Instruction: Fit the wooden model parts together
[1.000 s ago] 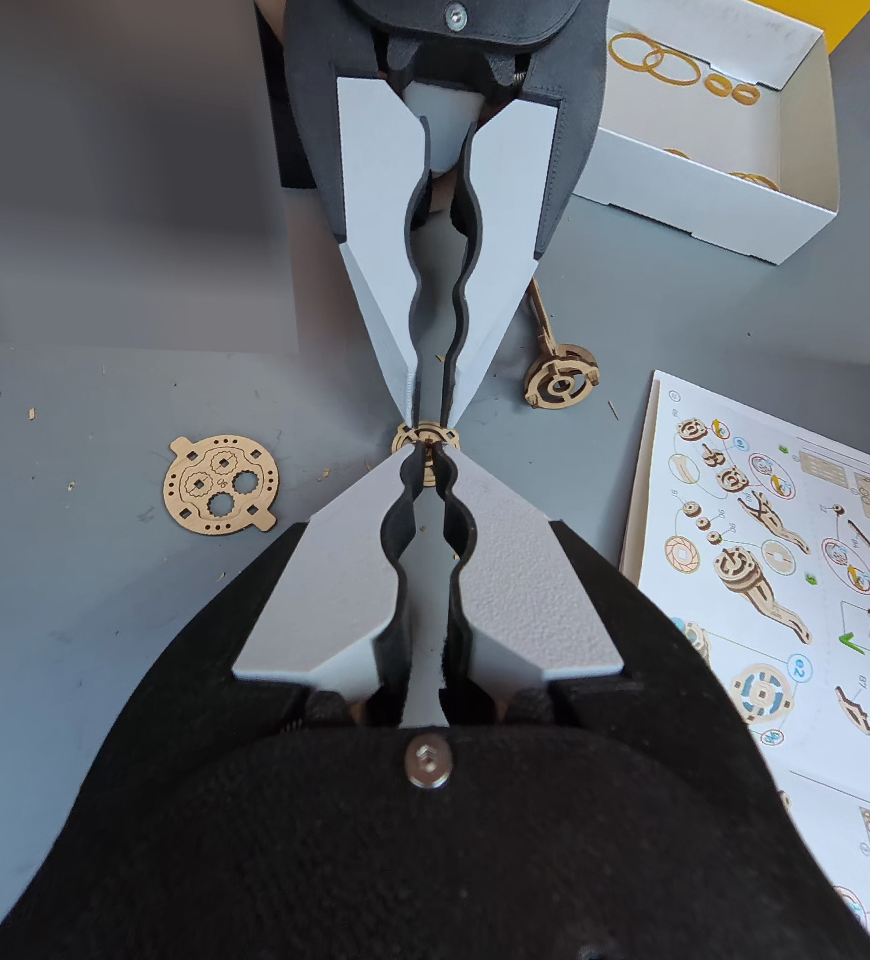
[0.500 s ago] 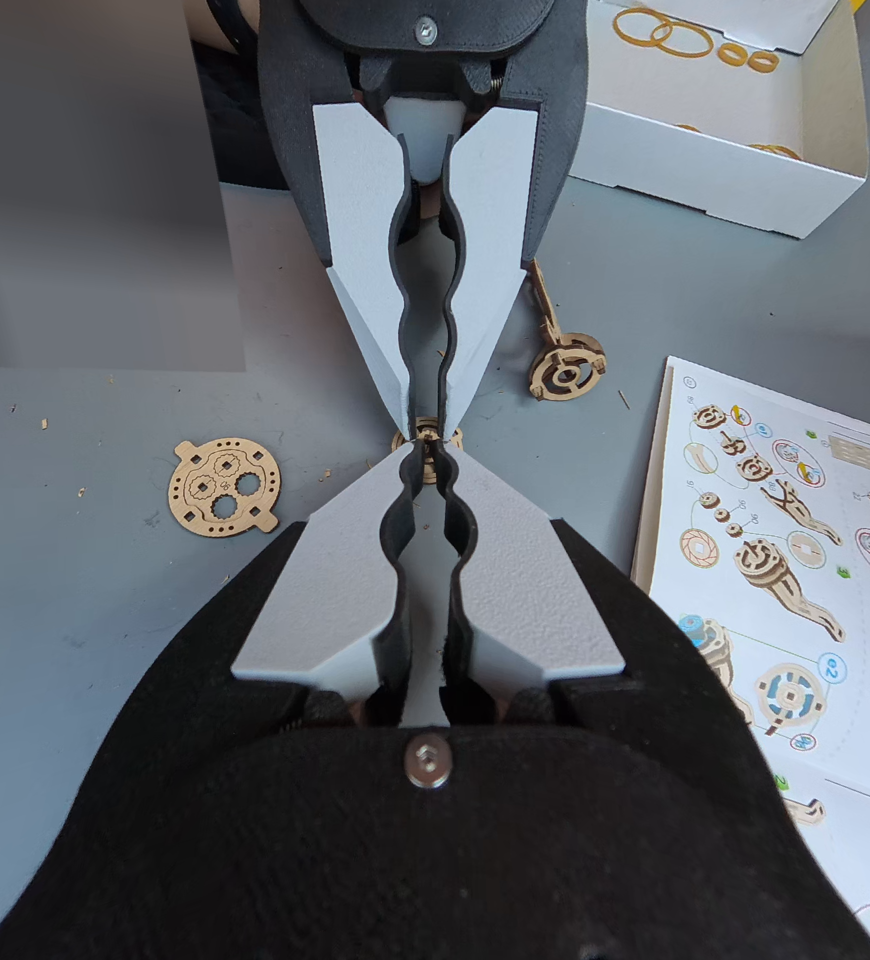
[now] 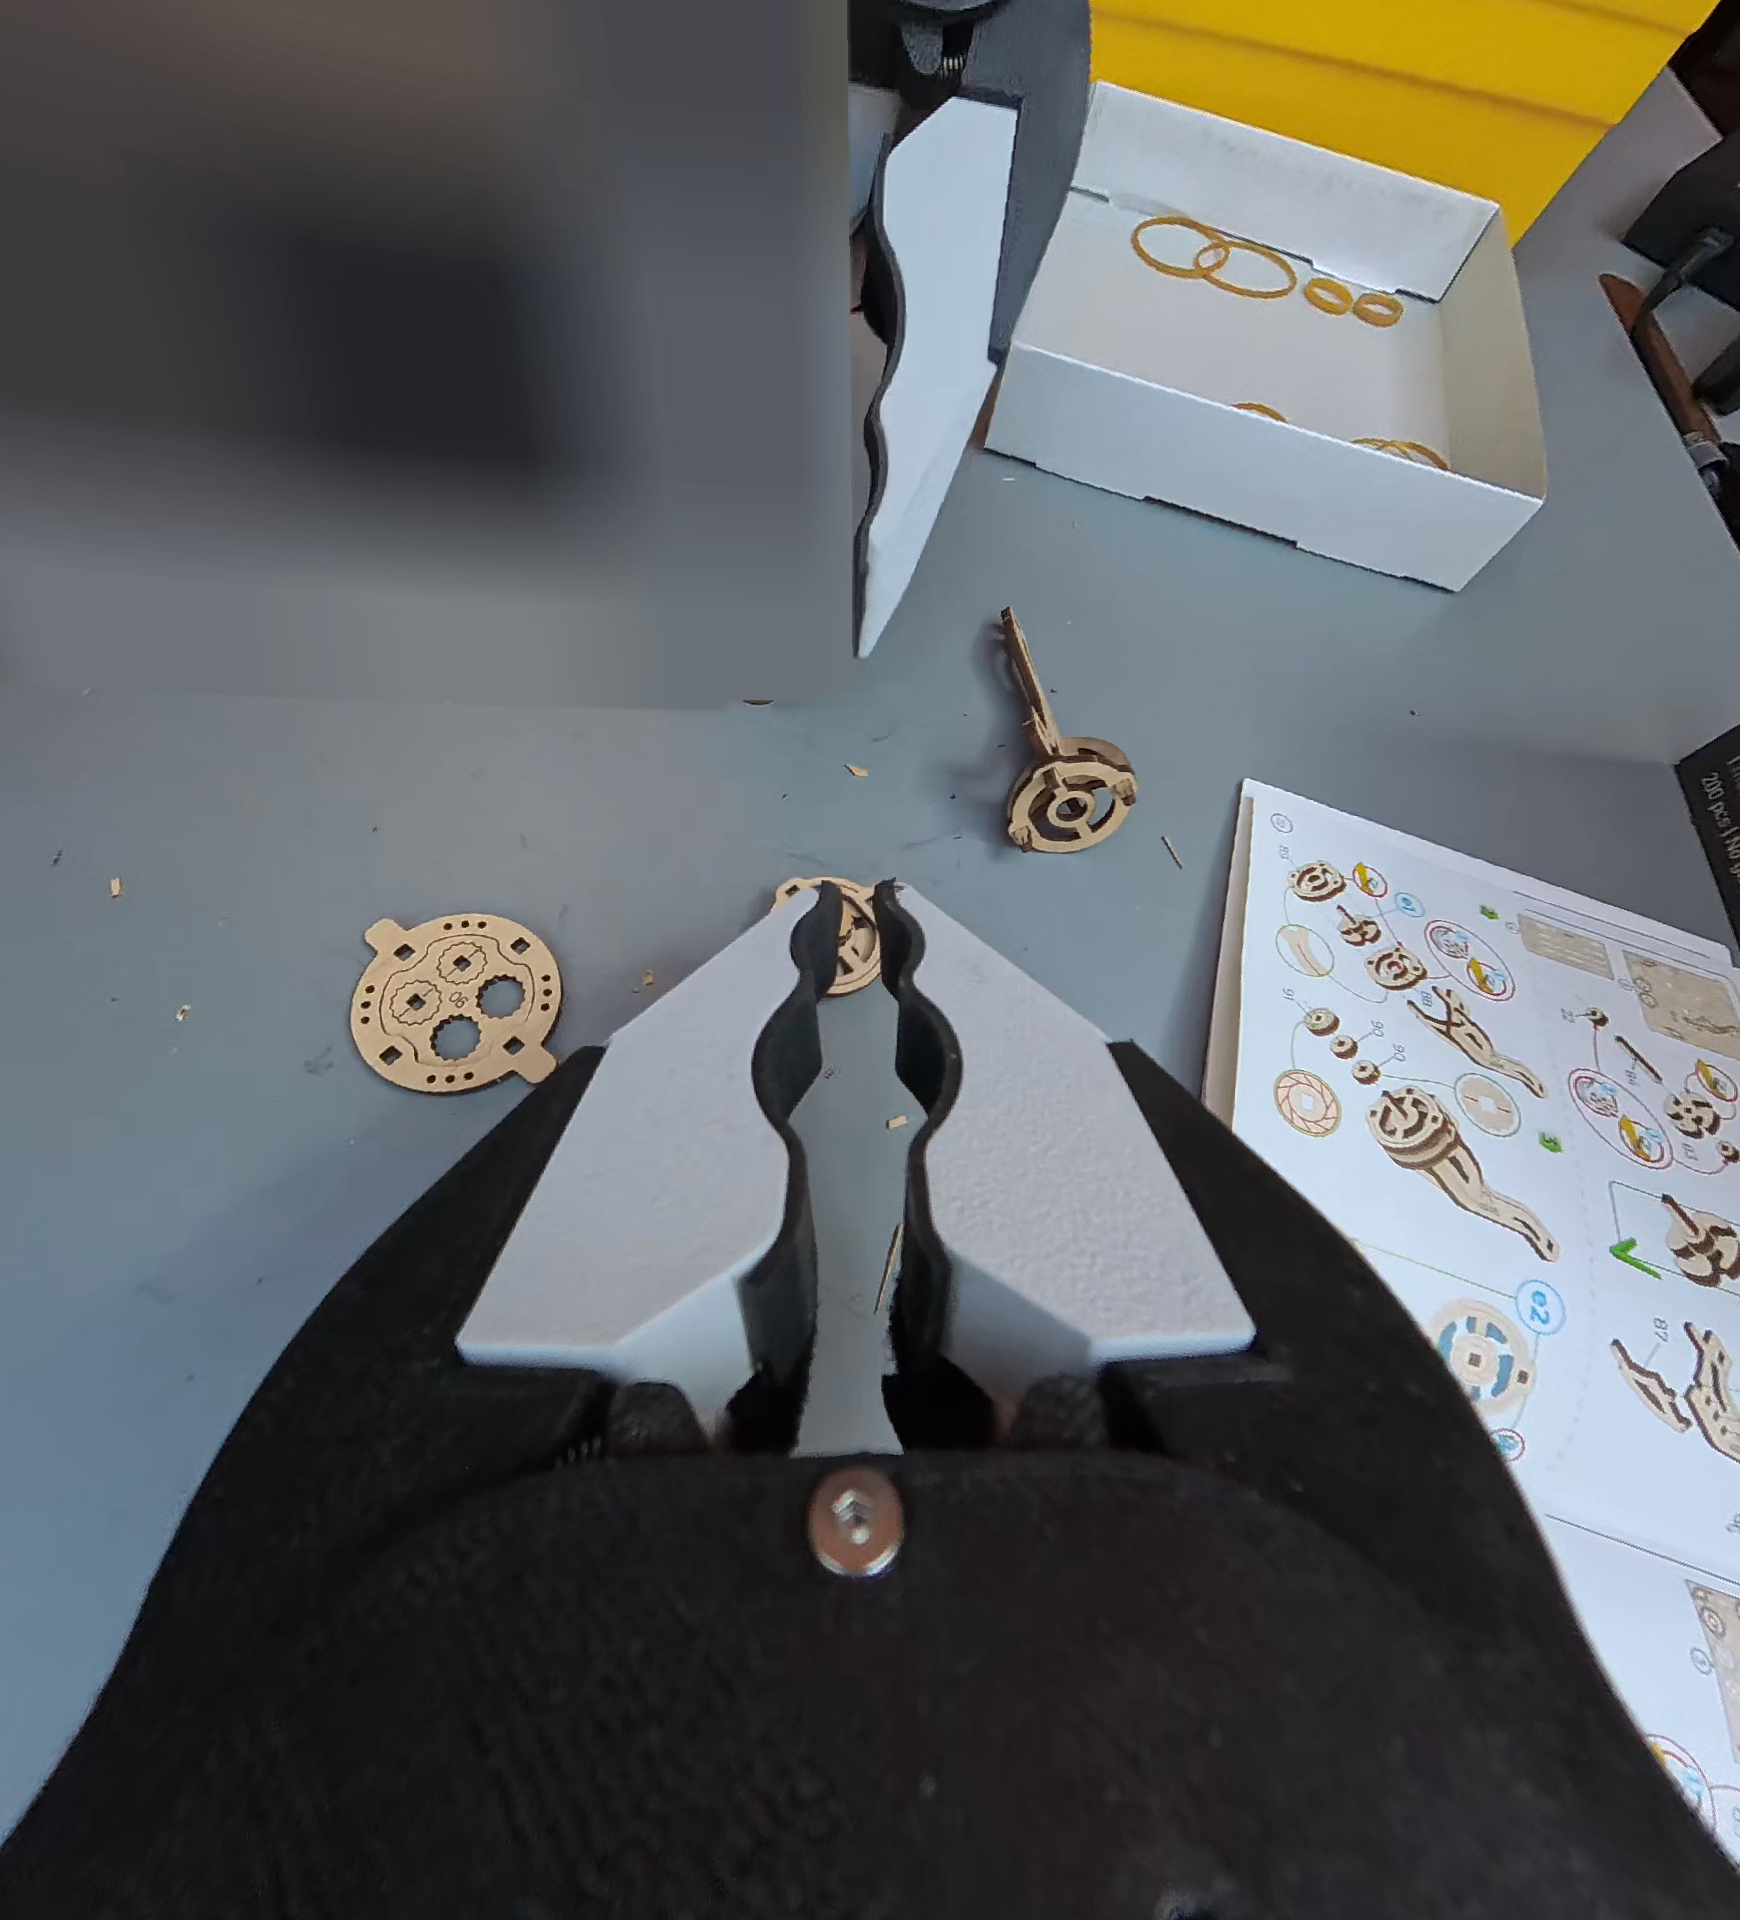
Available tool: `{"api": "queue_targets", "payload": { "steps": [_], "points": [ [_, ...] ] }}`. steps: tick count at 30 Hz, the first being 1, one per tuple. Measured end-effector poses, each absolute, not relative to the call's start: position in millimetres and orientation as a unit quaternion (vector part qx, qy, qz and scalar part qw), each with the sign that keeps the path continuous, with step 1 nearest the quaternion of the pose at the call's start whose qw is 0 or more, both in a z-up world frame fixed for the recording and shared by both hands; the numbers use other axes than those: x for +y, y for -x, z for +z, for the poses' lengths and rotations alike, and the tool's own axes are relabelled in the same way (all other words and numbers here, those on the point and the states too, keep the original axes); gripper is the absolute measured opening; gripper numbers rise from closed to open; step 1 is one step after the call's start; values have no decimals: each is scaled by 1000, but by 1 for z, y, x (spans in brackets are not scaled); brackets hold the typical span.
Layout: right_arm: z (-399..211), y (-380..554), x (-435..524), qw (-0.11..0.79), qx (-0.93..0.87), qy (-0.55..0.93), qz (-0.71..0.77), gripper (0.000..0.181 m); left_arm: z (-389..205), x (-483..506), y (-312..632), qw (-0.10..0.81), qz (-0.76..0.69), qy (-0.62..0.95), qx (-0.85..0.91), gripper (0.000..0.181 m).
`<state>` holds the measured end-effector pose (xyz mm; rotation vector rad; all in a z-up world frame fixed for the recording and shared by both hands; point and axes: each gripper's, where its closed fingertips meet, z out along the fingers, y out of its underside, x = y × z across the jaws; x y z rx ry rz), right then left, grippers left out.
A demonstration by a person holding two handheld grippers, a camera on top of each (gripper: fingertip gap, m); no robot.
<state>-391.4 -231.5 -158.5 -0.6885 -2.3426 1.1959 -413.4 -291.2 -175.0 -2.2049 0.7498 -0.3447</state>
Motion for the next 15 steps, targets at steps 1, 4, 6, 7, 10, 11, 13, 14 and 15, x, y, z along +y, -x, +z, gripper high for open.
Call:
{"api": "queue_targets", "payload": {
  "steps": [1,4,6,7,10,11,13,14,15],
  "points": [
    [-157,392,-231,214,-840,246,434,6,-178,-296,413,373,-136,866,303,25],
    [-149,393,-229,224,-830,248,447,6,-189,-302,414,348,-127,871,323,27],
    [-145,395,-225,228,-822,254,456,6,-193,-301,412,346,-130,870,327,26],
    [-142,395,-223,230,-819,255,460,6,-196,-301,412,343,-131,871,326,25],
    [-134,397,-215,247,-808,261,468,6,-196,-300,412,349,-134,869,324,20],
    [-131,398,-212,255,-803,263,471,5,-196,-299,413,351,-134,868,324,18],
    [-124,400,-207,269,-789,269,483,5,-196,-299,413,355,-134,867,322,16],
    [-120,401,-205,275,-780,273,491,5,-196,-298,414,355,-133,868,321,15],
    [-116,403,-202,284,-771,277,498,4,-196,-298,414,355,-132,868,321,14]
  ]
}}
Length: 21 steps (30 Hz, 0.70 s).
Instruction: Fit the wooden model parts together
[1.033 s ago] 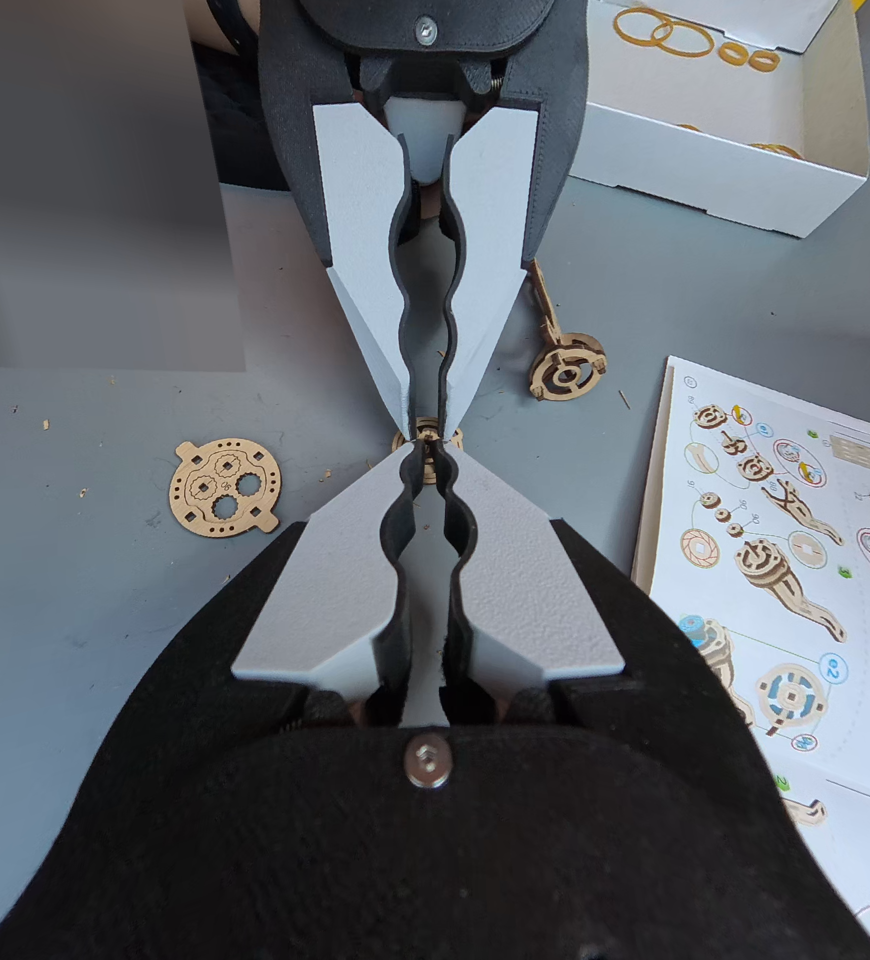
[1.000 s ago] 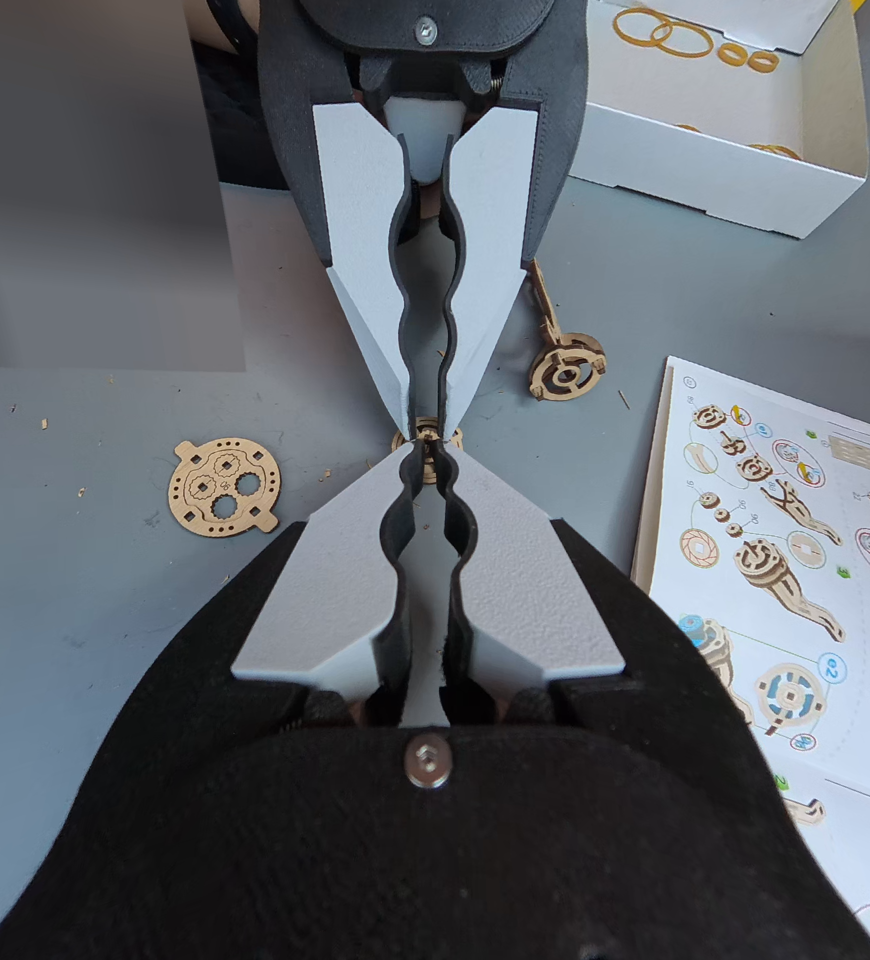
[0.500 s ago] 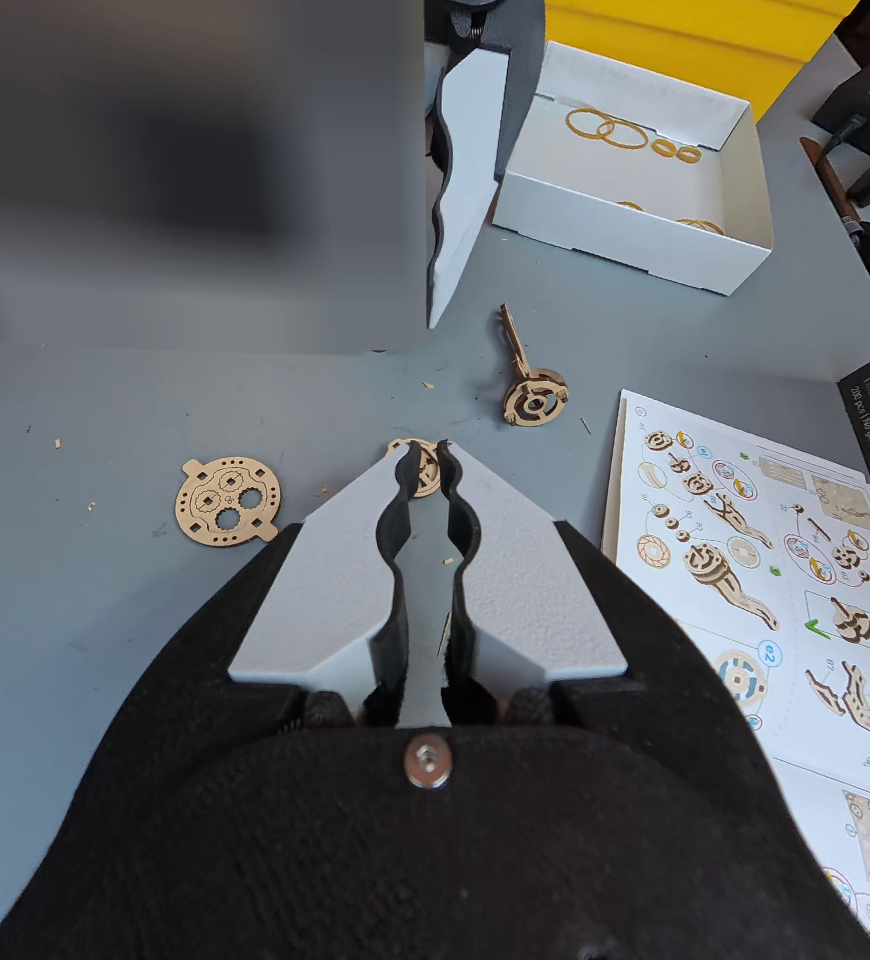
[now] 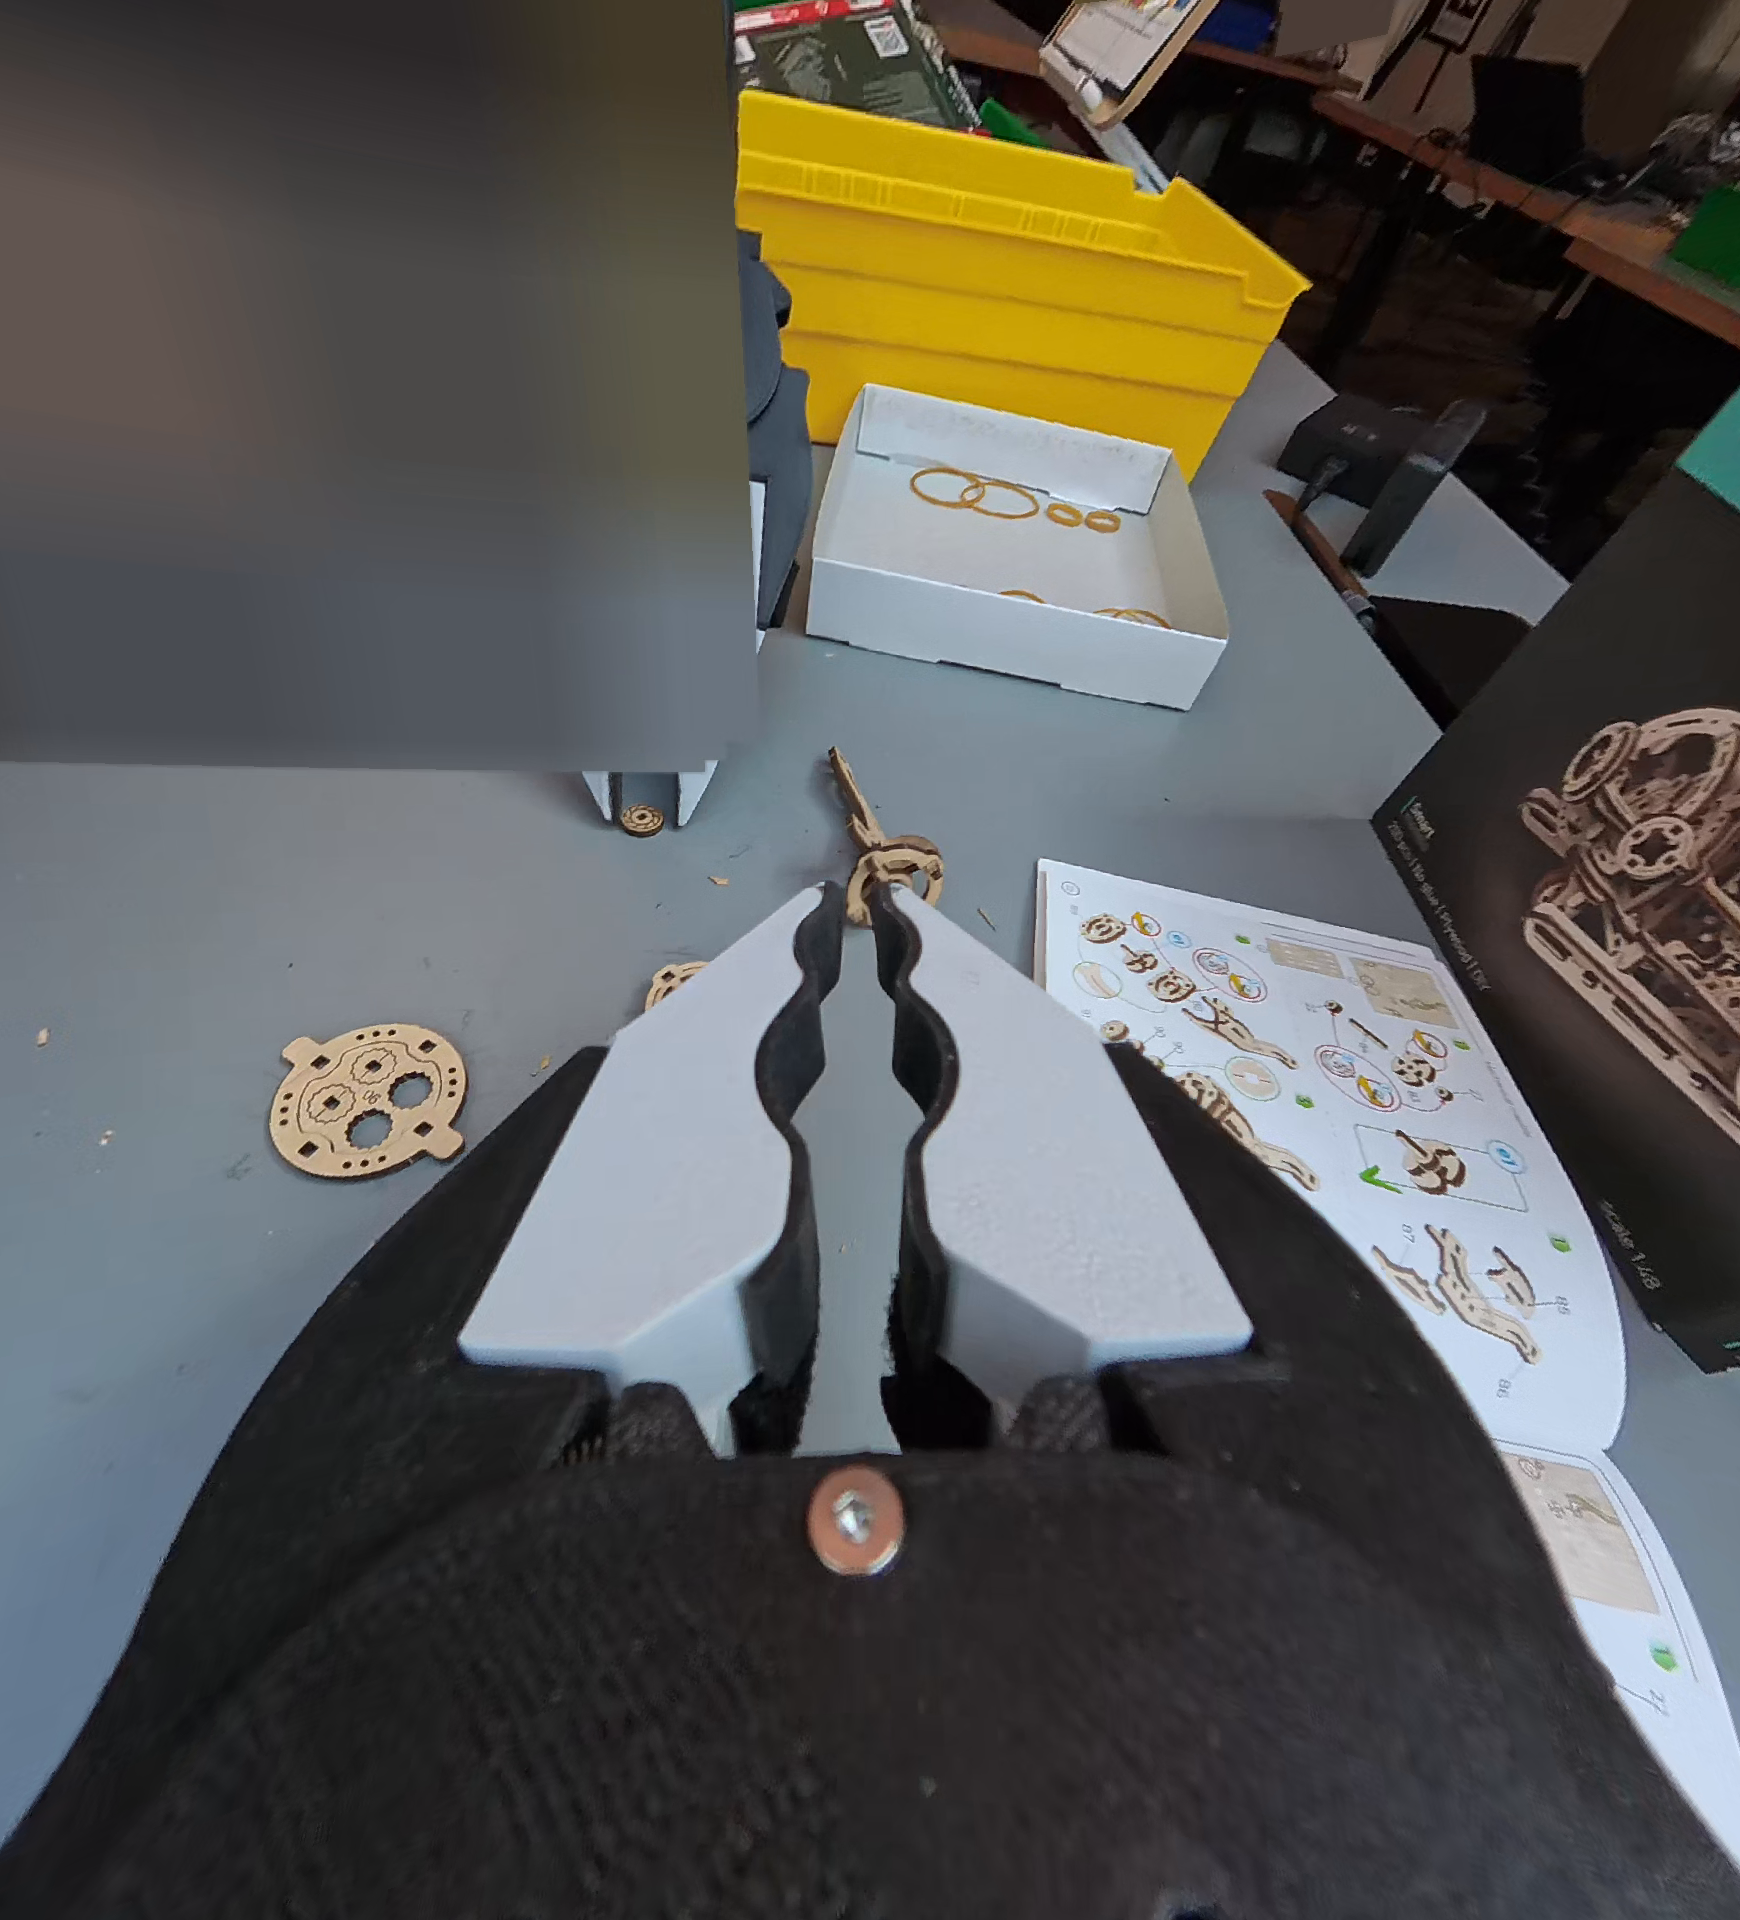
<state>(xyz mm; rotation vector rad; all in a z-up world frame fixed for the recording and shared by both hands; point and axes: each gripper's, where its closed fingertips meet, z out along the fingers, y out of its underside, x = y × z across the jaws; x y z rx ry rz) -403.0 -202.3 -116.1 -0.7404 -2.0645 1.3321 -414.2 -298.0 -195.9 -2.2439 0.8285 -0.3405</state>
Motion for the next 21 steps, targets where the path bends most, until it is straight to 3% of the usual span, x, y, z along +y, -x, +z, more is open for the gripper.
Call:
{"api": "queue_targets", "payload": {
  "steps": [21],
  "points": [
    [-102,414,-176,333,-717,323,521,3,-179,-279,403,421,-81,836,342,11]
  ]
}}
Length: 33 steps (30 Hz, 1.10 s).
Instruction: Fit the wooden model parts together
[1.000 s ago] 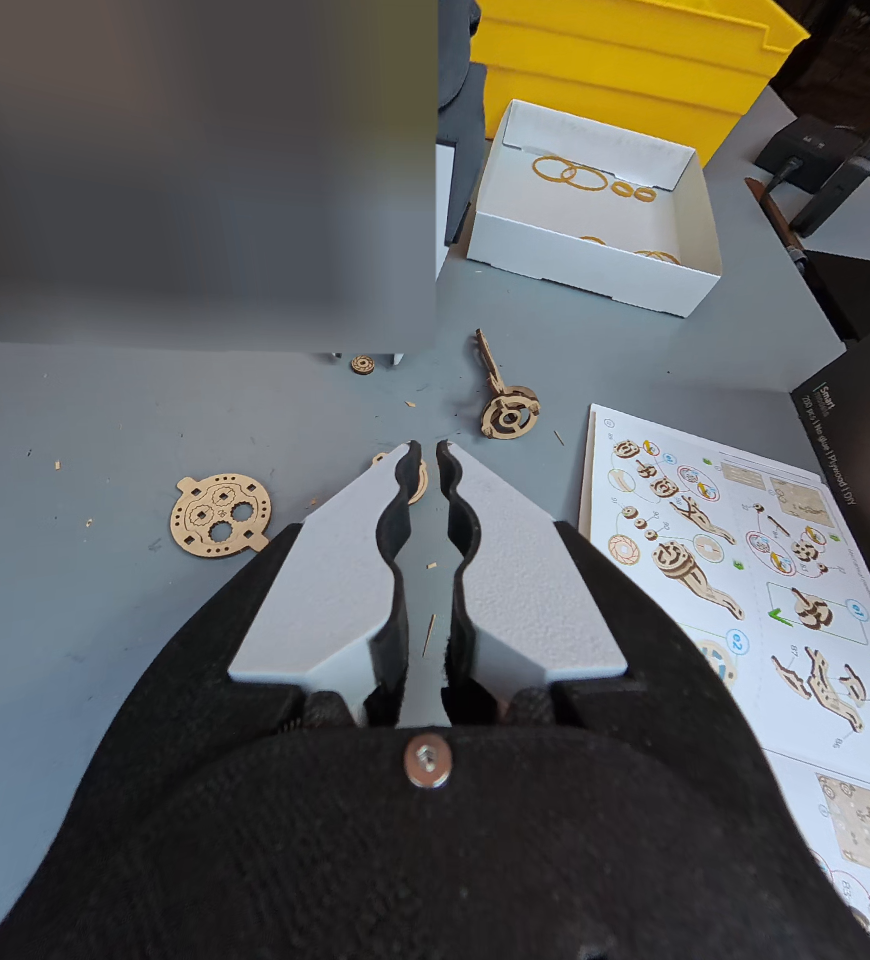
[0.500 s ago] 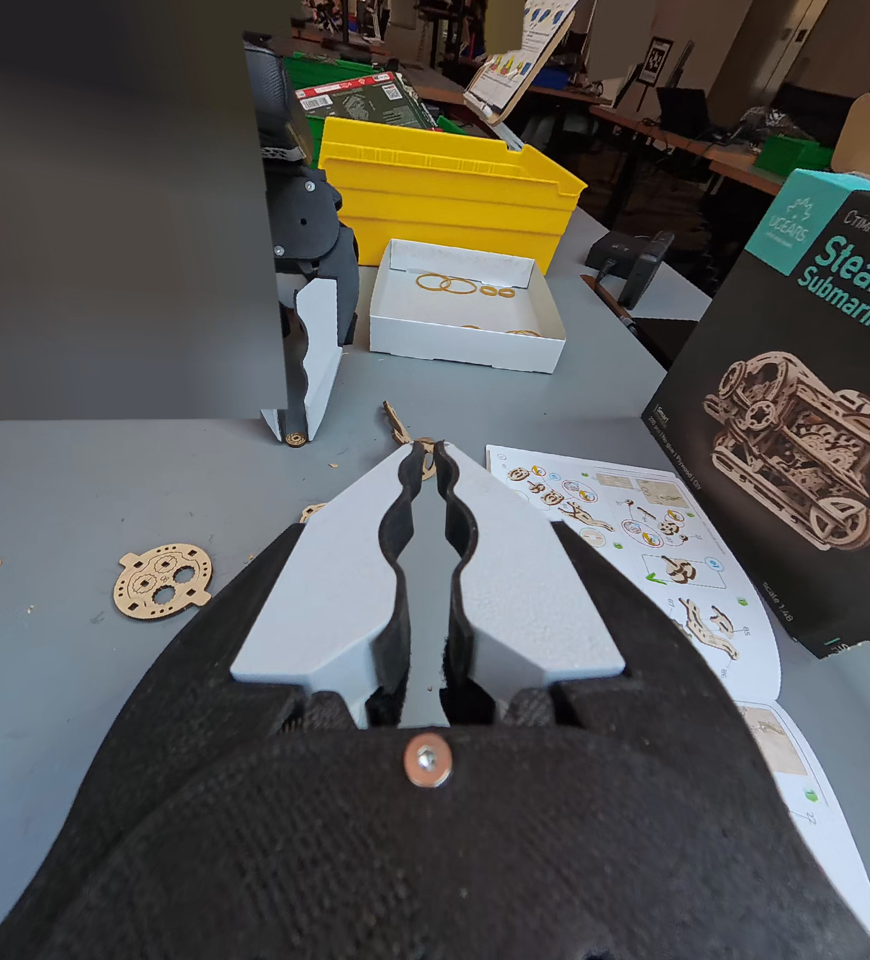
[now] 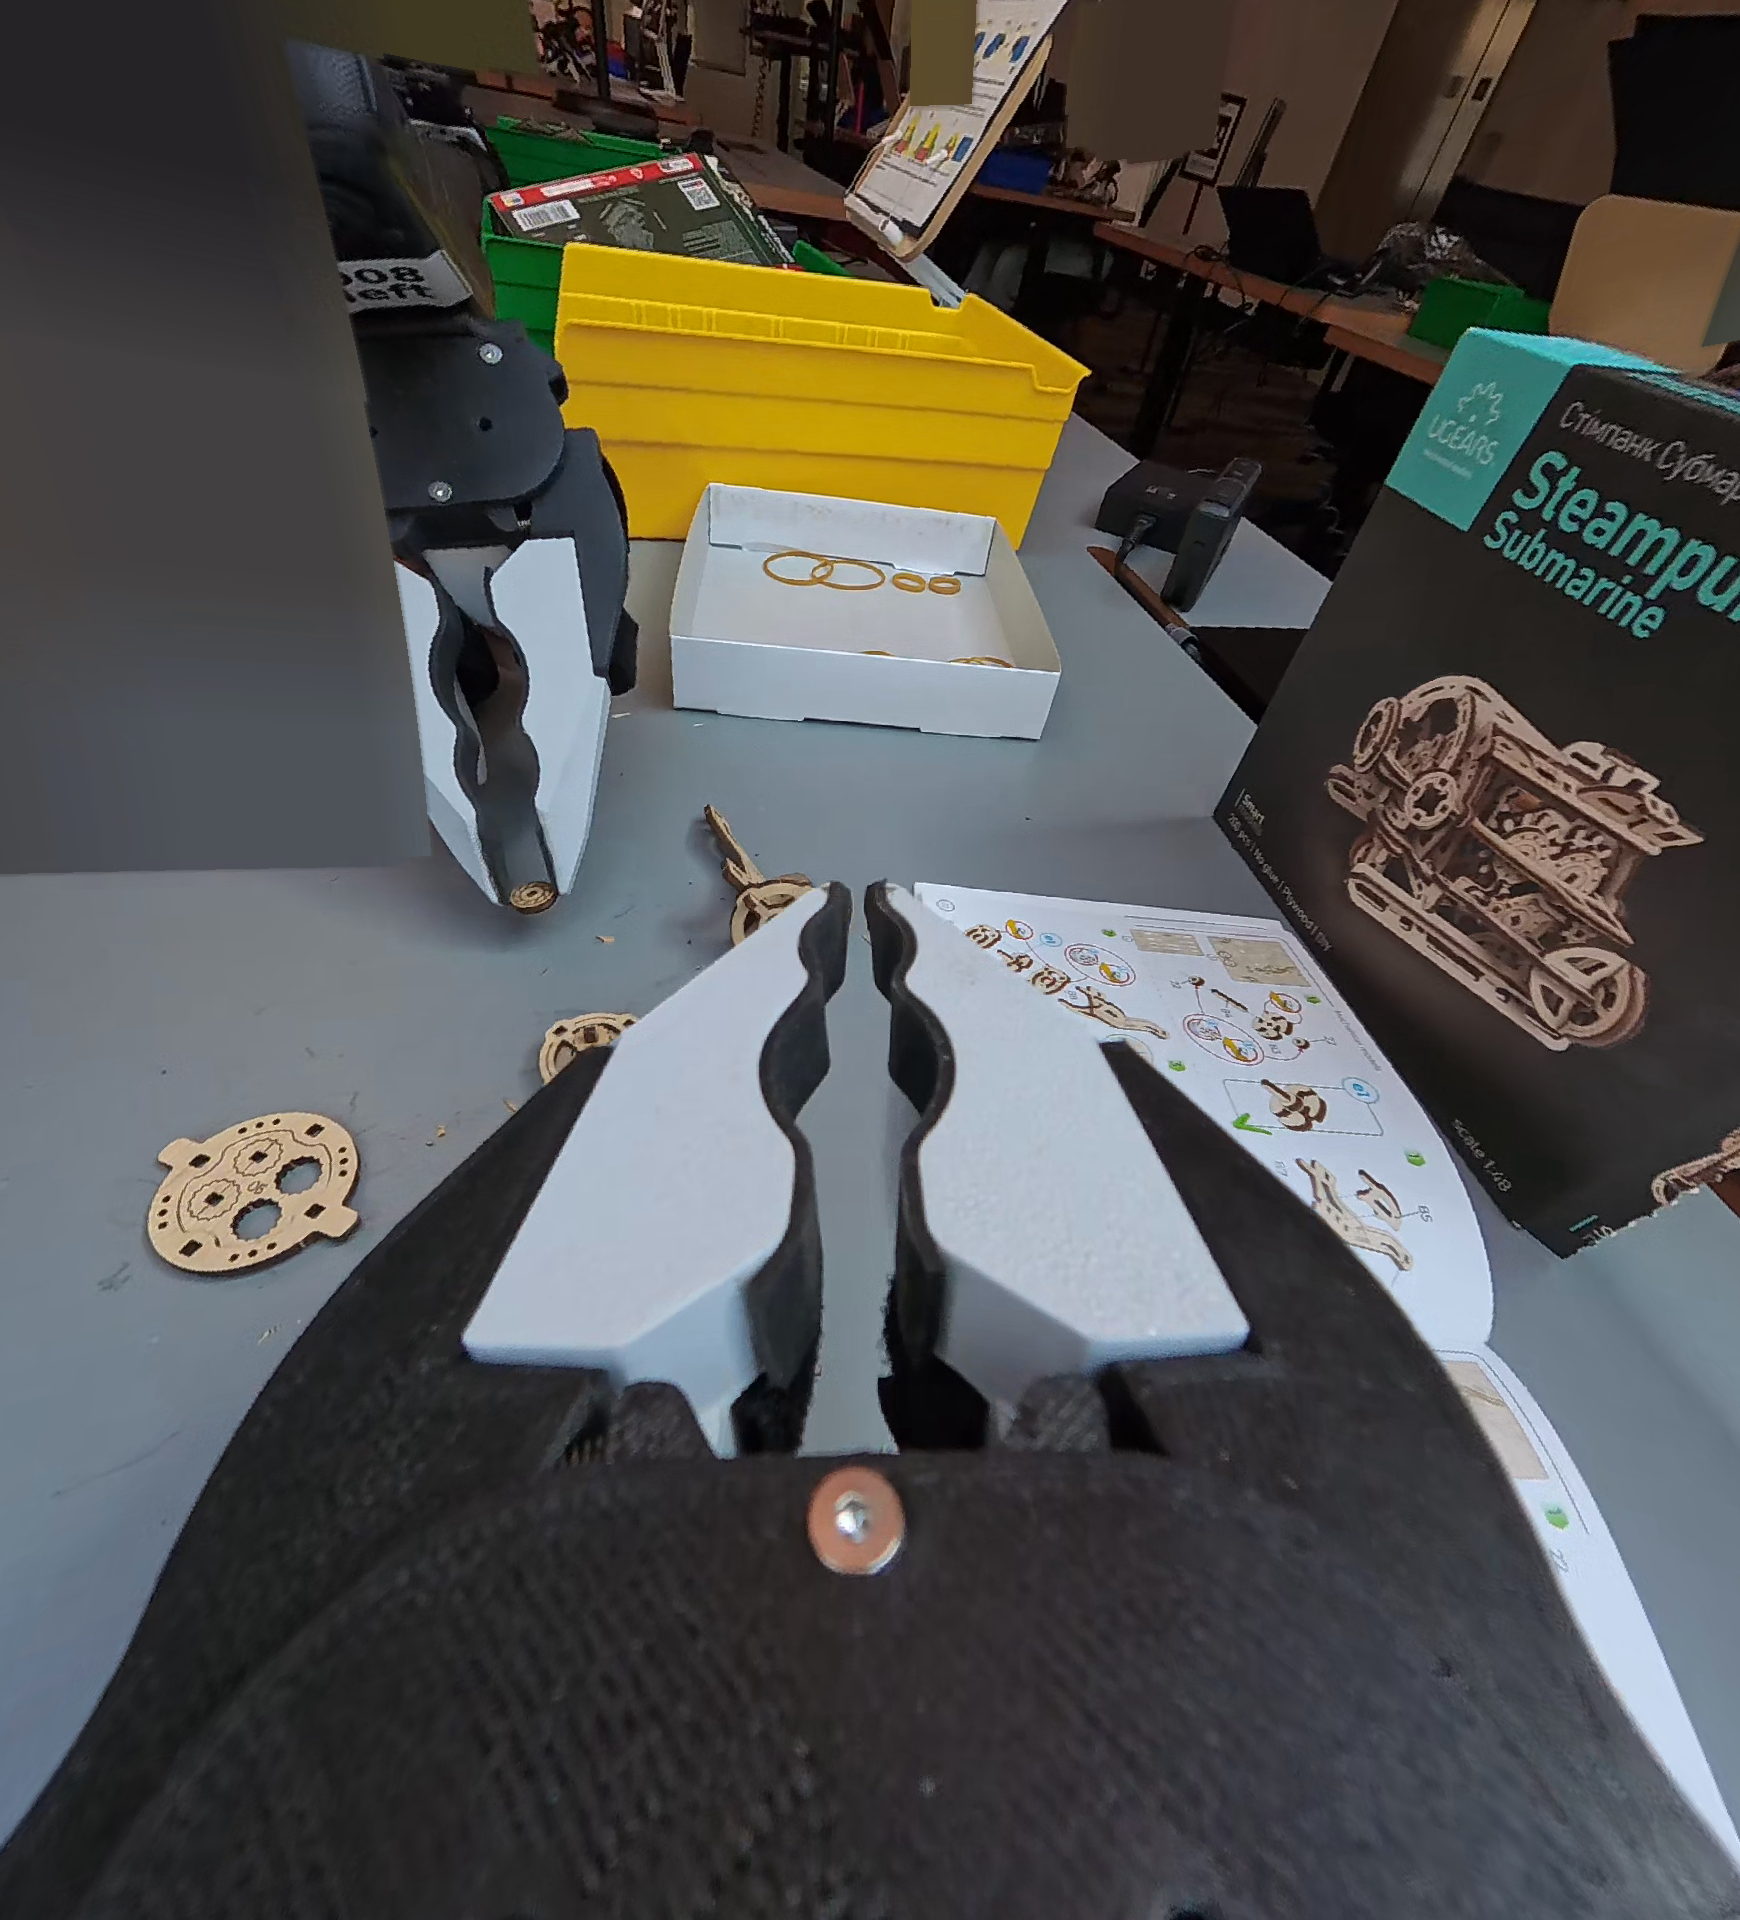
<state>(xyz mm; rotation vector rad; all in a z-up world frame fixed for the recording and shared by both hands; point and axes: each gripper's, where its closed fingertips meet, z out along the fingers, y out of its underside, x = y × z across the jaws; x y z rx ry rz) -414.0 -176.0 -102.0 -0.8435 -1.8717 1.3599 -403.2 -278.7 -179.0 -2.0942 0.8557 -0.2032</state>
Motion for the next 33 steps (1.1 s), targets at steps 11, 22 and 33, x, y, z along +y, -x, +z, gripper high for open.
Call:
{"api": "queue_targets", "payload": {
  "steps": [11,22,33],
  "points": [
    [-62,417,-115,473,-595,386,523,3,-169,-267,394,436,-80,827,346,11],
    [-44,408,-88,497,-523,414,554,3,-113,-243,396,434,-30,812,390,11],
    [-38,404,-84,499,-502,416,571,3,-107,-213,386,383,-31,810,443,11]
  ]
}}
